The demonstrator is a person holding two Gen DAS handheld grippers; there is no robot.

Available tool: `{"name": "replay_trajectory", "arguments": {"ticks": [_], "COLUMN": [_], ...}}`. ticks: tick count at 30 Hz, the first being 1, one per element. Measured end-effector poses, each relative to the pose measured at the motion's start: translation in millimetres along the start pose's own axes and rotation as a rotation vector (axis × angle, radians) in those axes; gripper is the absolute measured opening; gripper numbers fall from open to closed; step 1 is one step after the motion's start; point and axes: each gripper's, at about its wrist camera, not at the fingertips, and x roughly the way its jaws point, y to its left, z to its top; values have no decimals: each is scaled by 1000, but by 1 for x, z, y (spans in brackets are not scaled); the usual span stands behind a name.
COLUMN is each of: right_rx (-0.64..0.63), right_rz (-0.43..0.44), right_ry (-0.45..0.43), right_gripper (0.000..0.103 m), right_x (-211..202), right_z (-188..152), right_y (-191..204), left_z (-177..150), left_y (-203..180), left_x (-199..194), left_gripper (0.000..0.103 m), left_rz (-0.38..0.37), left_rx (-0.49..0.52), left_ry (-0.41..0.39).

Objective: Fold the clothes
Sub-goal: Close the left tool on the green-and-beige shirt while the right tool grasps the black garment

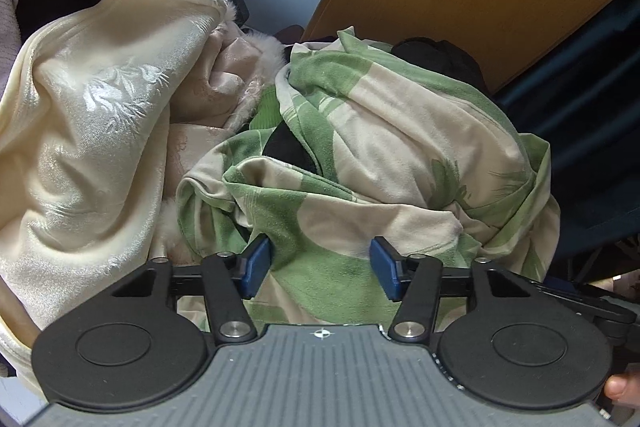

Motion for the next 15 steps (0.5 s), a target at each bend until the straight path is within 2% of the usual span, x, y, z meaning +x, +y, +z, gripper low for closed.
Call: {"name": "replay_trajectory", "arguments": {"ticks": [2,3,5,7,10,12,13,15], "right_rx": [-4,-9,-19,-21,-9,0,1,-1], "right_rz": [4,3,2,3,10,22,33,51], "right_ry": [-10,-15,-30,-48,-69,-81,-86,-83], "right_gripper": [70,67,65,64,63,61,57,33], "right_x": [-2,-3,-8,-12,-17,-18,-17,-15], "right_z": [1,2,2,3,4,7,10,12], "right_y": [3,4,3,3,2,1,1,4], "left_z": [2,2,3,5,6,9,12,14], "left_y": [3,4,3,1,-5,-6,-5,0], "left_x": [-3,-6,-12,-21,-39,-50,-55,-62], "left_gripper": [34,29,10,6,1,0,0,0], "left_rz": [-1,1,7,1,-2,10,11,22], "left_rx": [-16,-14,-2,0,37,51,45,32], "left_ry": [9,8,12,22,-19,-52,-64,-78]}}
